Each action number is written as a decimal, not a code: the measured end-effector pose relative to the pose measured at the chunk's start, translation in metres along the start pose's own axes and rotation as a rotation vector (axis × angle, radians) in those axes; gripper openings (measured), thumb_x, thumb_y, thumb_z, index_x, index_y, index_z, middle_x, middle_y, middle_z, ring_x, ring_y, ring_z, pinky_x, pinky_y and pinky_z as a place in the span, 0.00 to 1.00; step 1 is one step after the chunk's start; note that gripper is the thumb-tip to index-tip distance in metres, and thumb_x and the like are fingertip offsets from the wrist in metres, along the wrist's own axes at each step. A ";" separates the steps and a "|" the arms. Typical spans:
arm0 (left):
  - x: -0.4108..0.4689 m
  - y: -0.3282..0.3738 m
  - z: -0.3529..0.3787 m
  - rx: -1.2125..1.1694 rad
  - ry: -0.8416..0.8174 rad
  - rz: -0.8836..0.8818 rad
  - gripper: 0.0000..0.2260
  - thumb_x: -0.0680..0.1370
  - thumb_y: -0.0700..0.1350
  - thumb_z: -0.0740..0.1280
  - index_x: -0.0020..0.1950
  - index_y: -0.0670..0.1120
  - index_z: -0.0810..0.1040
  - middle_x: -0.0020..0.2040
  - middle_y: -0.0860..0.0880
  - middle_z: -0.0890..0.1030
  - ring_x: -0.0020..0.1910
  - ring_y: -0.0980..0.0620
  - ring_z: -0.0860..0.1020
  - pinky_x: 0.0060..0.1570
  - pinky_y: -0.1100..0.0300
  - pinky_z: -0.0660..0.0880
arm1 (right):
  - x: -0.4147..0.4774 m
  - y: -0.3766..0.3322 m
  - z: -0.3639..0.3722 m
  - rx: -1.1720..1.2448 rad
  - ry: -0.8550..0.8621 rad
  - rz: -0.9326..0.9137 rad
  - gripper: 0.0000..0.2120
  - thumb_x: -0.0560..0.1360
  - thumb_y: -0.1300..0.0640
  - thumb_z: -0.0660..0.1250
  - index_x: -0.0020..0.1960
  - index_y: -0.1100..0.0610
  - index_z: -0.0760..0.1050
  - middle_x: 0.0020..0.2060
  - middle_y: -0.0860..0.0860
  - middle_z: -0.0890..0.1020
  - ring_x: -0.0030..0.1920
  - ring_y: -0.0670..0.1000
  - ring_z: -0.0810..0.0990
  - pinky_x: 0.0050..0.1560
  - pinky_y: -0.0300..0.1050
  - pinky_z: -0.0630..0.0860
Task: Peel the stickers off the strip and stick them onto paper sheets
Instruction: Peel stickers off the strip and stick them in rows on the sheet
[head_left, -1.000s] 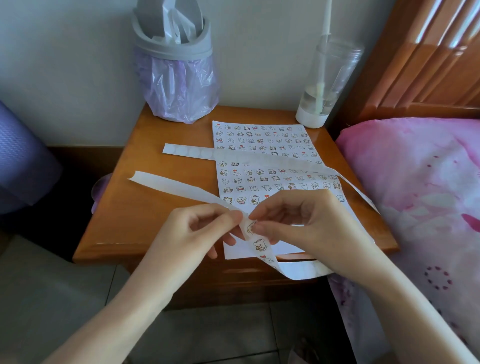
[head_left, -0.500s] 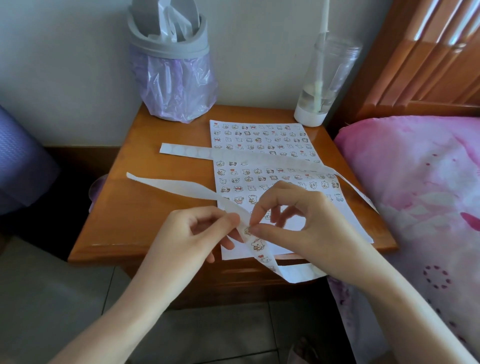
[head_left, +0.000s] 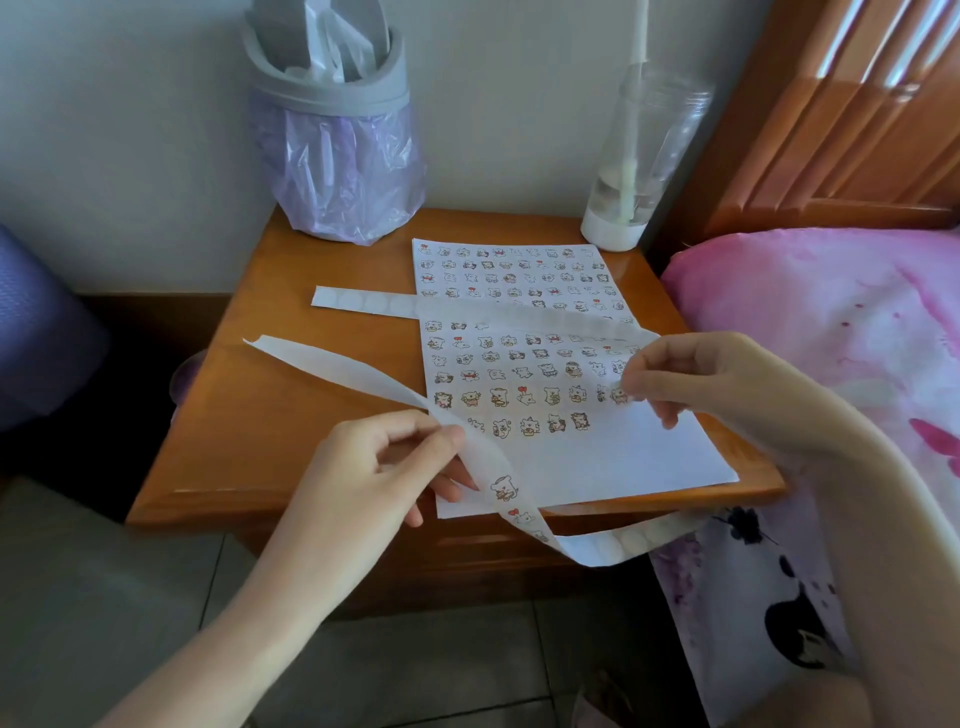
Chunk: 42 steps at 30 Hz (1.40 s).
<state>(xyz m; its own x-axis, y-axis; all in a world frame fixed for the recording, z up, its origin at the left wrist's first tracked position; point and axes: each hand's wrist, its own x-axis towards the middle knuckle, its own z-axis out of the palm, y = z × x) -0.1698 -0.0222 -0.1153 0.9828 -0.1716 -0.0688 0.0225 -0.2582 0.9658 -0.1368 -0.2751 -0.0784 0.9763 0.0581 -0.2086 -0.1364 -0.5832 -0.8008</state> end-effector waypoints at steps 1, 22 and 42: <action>0.000 0.000 0.000 0.008 0.001 0.002 0.08 0.77 0.44 0.64 0.42 0.48 0.82 0.34 0.54 0.84 0.28 0.63 0.78 0.26 0.71 0.72 | 0.002 0.002 -0.001 -0.010 -0.019 0.019 0.04 0.74 0.57 0.69 0.44 0.56 0.81 0.29 0.45 0.80 0.31 0.44 0.75 0.43 0.37 0.76; 0.002 -0.005 0.001 0.108 0.042 0.022 0.08 0.76 0.46 0.64 0.51 0.48 0.81 0.34 0.54 0.83 0.26 0.65 0.77 0.25 0.75 0.70 | 0.017 0.015 0.008 -0.078 -0.061 0.031 0.02 0.73 0.57 0.70 0.44 0.54 0.82 0.28 0.42 0.81 0.29 0.41 0.73 0.32 0.34 0.73; 0.005 -0.011 0.001 0.114 0.030 0.024 0.09 0.76 0.47 0.64 0.53 0.47 0.80 0.37 0.55 0.83 0.28 0.65 0.79 0.25 0.75 0.71 | 0.017 0.016 0.013 -0.094 -0.006 0.015 0.01 0.72 0.59 0.71 0.43 0.55 0.81 0.30 0.42 0.81 0.28 0.40 0.75 0.30 0.31 0.72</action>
<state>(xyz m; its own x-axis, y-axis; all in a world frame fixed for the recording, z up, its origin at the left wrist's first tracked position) -0.1651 -0.0215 -0.1264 0.9879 -0.1507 -0.0370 -0.0201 -0.3607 0.9325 -0.1246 -0.2728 -0.1019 0.9732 0.0538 -0.2235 -0.1339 -0.6577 -0.7413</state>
